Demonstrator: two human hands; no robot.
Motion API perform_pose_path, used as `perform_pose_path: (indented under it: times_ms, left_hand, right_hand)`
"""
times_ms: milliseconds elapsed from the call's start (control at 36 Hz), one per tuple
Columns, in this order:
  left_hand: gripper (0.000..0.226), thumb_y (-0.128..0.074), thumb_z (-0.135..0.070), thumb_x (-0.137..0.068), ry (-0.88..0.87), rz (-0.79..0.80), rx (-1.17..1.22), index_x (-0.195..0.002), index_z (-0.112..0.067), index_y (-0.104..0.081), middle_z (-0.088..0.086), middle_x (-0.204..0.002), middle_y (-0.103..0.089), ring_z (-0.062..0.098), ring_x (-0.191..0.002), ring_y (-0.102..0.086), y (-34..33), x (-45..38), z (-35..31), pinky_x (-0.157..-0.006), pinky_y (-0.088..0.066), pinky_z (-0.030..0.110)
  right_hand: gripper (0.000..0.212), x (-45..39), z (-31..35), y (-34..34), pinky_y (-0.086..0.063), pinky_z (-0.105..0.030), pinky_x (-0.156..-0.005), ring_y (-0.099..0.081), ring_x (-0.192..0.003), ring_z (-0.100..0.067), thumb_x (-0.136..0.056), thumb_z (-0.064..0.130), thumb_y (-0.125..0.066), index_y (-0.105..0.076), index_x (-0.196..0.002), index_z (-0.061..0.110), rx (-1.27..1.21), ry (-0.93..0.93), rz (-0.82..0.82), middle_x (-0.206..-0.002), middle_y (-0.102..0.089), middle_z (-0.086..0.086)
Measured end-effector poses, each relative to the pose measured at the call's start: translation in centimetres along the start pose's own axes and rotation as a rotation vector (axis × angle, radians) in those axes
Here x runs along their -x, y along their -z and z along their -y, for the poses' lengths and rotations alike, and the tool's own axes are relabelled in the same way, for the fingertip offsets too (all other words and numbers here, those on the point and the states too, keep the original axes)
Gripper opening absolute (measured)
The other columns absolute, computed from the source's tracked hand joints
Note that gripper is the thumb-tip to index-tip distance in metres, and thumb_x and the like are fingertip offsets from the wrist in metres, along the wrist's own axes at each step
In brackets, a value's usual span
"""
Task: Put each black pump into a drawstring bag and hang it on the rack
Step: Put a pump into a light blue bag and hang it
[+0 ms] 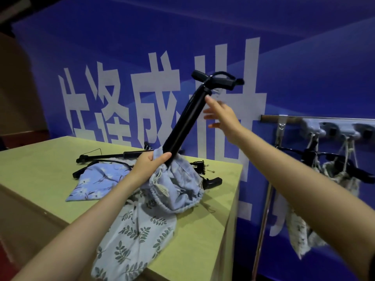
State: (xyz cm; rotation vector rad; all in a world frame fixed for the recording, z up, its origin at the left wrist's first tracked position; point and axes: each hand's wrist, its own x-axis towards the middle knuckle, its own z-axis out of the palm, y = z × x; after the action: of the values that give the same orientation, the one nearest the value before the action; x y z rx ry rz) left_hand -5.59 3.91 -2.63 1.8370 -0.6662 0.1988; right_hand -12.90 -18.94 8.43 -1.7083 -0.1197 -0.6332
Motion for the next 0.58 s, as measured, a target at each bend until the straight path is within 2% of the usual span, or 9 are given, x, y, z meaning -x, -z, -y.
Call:
perform_pose_path:
  times_ms: [83,139,194,222,250,361,417,500,583]
  left_hand:
    - [0.050,-0.061,-0.033,-0.091,-0.039,0.065,-0.026,-0.060,-0.018,-0.025,-0.005,-0.051,-0.021,0.008,-0.044,-0.021,-0.3,0.6,-0.8,-0.049,-0.022,0.019]
    - [0.052,-0.059,-0.052,-0.086,-0.038,0.075,0.040,-0.059,-0.011,-0.041,0.007,-0.050,-0.029,0.016,-0.046,-0.032,-0.7,1.0,-1.6,-0.052,-0.029,0.027]
    - [0.082,-0.055,-0.062,-0.087,-0.042,0.049,0.103,-0.094,0.020,-0.054,0.026,-0.062,-0.042,0.032,-0.059,-0.043,-0.6,0.9,-2.4,-0.062,-0.038,0.038]
    - [0.068,-0.053,-0.068,-0.085,-0.044,0.029,0.094,-0.093,-0.002,-0.066,0.021,-0.069,-0.048,0.028,-0.065,-0.047,-0.5,0.7,-2.7,-0.068,-0.039,0.036]
    - [0.057,-0.051,-0.075,-0.081,-0.061,0.017,0.101,-0.086,-0.018,-0.051,0.014,-0.077,-0.049,0.021,-0.072,-0.048,-0.5,0.3,-2.9,-0.074,-0.039,0.034]
    - [0.028,-0.041,-0.033,-0.103,-0.116,-0.027,0.078,-0.099,-0.016,-0.062,-0.009,-0.059,-0.058,0.001,-0.060,-0.056,-0.4,-1.0,-6.5,-0.063,-0.043,0.012]
    - [0.032,-0.041,-0.034,-0.103,-0.093,-0.035,0.107,-0.090,-0.013,-0.063,-0.002,-0.075,-0.066,0.011,-0.074,-0.062,-0.6,-1.8,-8.3,-0.070,-0.047,0.020]
    - [0.031,-0.048,-0.044,-0.098,0.017,-0.034,0.315,-0.102,-0.020,-0.066,0.008,-0.106,-0.071,0.023,-0.102,-0.066,-0.9,-2.8,-10.3,-0.096,-0.049,0.039]
    - [0.034,-0.046,-0.035,-0.101,0.078,-0.015,0.561,-0.108,-0.008,-0.065,0.009,-0.097,-0.074,0.019,-0.090,-0.071,-1.3,-2.8,-12.4,-0.087,-0.056,0.034]
  right_hand:
    - [0.033,-1.1,1.8,0.0,-0.058,-0.036,-0.075,-0.069,-0.088,-0.017,-0.091,0.047,-0.059,-0.062,-0.100,0.015,-0.105,-0.001,-0.013,-0.092,-0.070,-0.002]
    - [0.027,-1.3,2.5,0.0,-0.058,-0.038,-0.077,-0.070,-0.083,-0.018,-0.092,0.043,-0.061,-0.059,-0.093,0.016,-0.101,0.034,-0.052,-0.083,-0.069,0.000]
    - [0.026,-1.1,3.0,-0.3,-0.053,-0.027,-0.059,-0.065,-0.069,-0.014,-0.094,0.041,-0.059,-0.055,-0.086,0.016,-0.083,0.096,-0.130,-0.074,-0.065,0.001]
    - [0.026,-1.0,3.1,-0.4,-0.047,-0.023,-0.053,-0.061,-0.064,-0.012,-0.094,0.041,-0.059,-0.054,-0.085,0.017,-0.079,0.117,-0.182,-0.072,-0.062,0.002]
    - [0.026,-1.0,3.2,-0.5,-0.044,-0.022,-0.054,-0.059,-0.064,-0.011,-0.093,0.043,-0.060,-0.053,-0.084,0.019,-0.080,0.135,-0.228,-0.073,-0.059,0.003]
    - [0.023,-0.5,3.6,-0.7,-0.050,-0.035,-0.078,-0.064,-0.085,-0.017,-0.090,0.049,-0.061,-0.055,-0.087,0.027,-0.056,0.222,-0.285,-0.084,-0.063,0.004]
    - [0.021,0.0,3.9,-0.9,-0.051,-0.036,-0.084,-0.065,-0.084,-0.014,-0.091,0.047,-0.060,-0.054,-0.086,0.027,-0.030,0.264,-0.279,-0.083,-0.064,0.006]
    - [0.018,0.7,4.2,-1.3,-0.048,-0.021,-0.079,-0.062,-0.073,0.004,-0.093,0.039,-0.061,-0.054,-0.081,0.027,-0.010,0.351,-0.276,-0.077,-0.062,0.011]
    - [0.021,1.4,4.2,-1.4,-0.043,-0.011,-0.066,-0.057,-0.063,0.007,-0.094,0.029,-0.062,-0.054,-0.075,0.023,0.027,0.437,-0.243,-0.069,-0.058,0.011]
